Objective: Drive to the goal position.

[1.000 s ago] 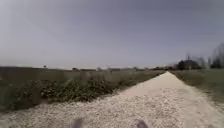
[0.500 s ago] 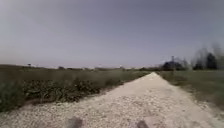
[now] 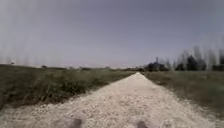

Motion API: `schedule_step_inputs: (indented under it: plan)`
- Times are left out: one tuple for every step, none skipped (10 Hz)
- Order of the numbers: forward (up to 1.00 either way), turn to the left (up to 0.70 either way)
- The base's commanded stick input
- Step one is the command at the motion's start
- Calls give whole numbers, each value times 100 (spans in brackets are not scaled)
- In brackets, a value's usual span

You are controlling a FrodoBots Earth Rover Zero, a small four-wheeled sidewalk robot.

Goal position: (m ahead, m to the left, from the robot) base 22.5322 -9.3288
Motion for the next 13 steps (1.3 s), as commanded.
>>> schedule_step_inputs:
  plan:
    - [0, 0]
    - [0, 0]
    - [0, 0]
    - [7, 0]
    - [19, 0]
    - [70, 0]
    - [70, 0]
    - [70, 0]
    - [70, 0]
    - [70, 0]
    - [70, 0]
    - [70, 0]
    - [70, 0]
